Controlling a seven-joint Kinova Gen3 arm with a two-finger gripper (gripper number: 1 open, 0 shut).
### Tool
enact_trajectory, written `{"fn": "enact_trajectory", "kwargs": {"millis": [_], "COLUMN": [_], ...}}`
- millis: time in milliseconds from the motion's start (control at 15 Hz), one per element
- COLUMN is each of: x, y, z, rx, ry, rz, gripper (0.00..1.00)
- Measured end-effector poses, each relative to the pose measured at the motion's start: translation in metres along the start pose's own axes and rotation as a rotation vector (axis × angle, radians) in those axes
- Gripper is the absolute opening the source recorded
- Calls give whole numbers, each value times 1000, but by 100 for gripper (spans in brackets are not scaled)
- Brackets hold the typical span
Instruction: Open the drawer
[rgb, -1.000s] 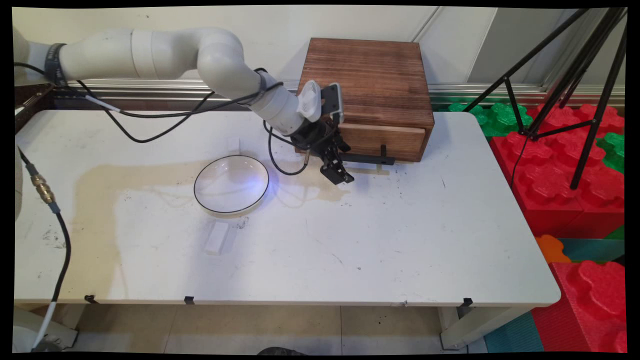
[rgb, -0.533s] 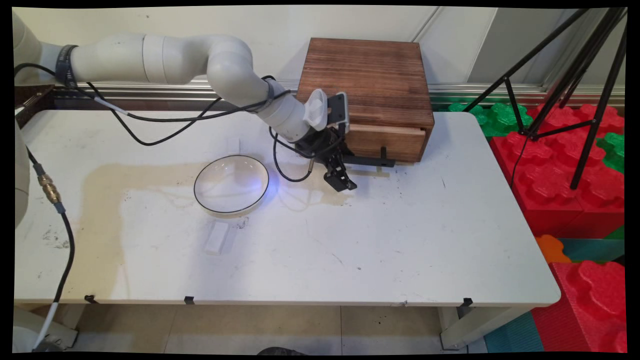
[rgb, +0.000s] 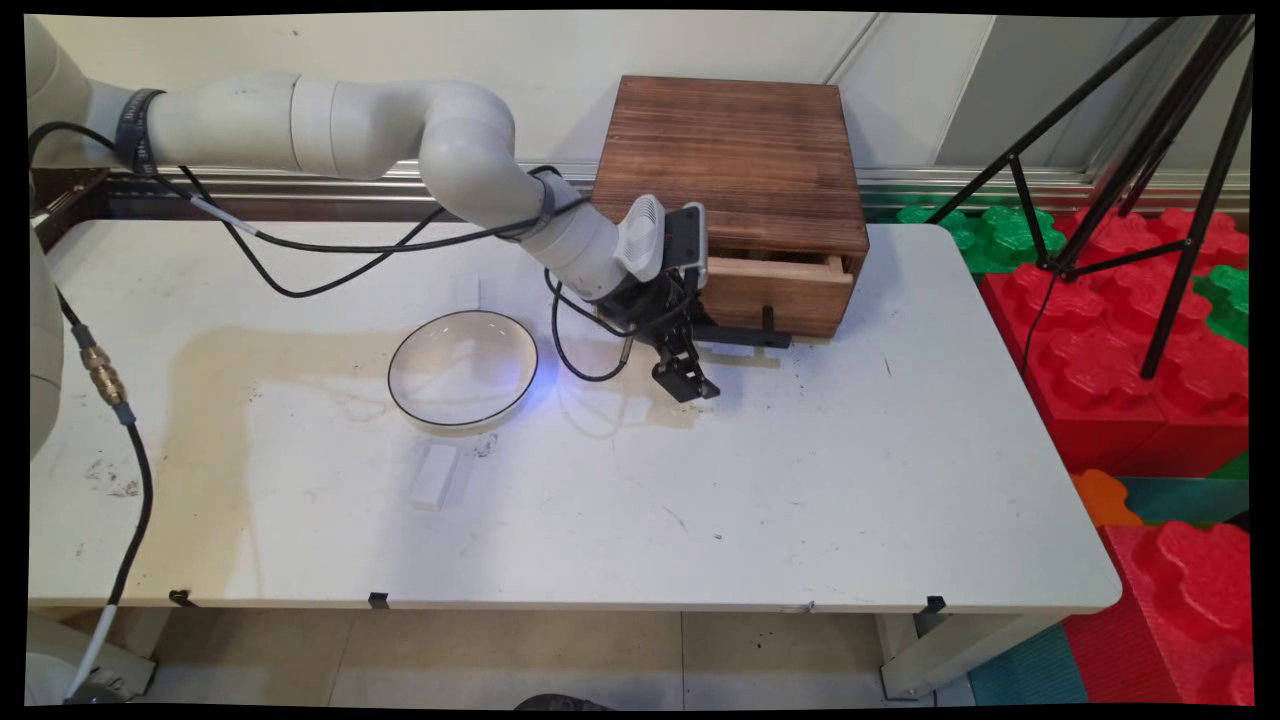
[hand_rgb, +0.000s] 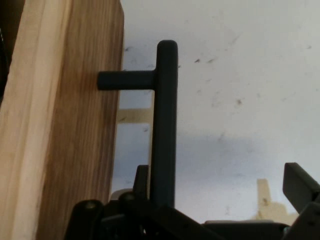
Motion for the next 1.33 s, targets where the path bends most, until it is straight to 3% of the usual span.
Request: {"fn": "enact_trajectory", "kwargs": {"millis": [1333], "x": [18], "y": [79], "z": [-12], "rx": [-95], "ry": [29], "rz": [101], "gripper": [100]}}
